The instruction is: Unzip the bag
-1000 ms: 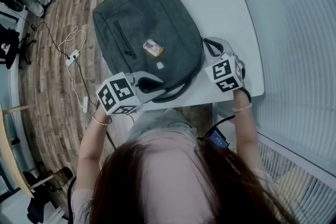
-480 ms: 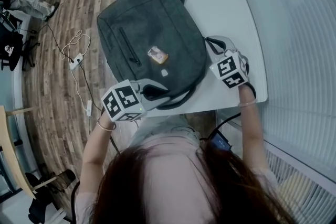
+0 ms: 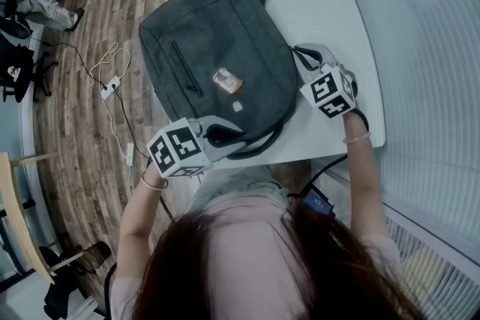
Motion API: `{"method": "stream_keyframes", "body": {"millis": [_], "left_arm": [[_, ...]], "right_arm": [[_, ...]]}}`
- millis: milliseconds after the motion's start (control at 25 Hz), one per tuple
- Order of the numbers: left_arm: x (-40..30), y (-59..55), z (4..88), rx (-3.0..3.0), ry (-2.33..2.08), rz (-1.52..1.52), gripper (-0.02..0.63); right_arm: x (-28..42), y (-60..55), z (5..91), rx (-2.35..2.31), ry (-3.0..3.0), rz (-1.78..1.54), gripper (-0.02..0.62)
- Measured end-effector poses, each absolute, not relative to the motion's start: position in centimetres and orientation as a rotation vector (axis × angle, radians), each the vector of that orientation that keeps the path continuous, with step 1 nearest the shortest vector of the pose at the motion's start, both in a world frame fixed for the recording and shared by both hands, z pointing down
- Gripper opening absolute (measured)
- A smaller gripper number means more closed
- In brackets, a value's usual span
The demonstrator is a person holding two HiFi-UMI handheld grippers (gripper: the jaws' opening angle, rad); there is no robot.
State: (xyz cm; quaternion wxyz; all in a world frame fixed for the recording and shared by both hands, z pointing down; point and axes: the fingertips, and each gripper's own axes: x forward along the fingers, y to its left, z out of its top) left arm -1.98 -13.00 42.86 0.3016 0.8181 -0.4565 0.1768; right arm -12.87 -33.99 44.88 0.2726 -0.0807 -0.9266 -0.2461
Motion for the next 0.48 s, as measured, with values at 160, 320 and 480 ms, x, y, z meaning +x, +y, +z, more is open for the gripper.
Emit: {"method": "stream_keyframes", "body": {"millis": [160, 320, 480], "left_arm": [[-2.0, -13.0, 42.8, 2.169, -1.209, 0.474, 0.054], [-2.1, -13.0, 43.0, 2.17, -1.211, 0.478, 0.054], [-1.9, -13.0, 42.7, 2.174, -1.212, 0.478, 0.054]], "right_arm": [[-13.8, -34.3, 44.9, -0.231, -2.484, -0.701, 0.017], [-14.6, -34.4, 45.0, -0.242, -2.475, -0.724, 0.017], [-15.2, -34.6, 44.9, -0.243, -2.475, -0.725, 0.017]]}}
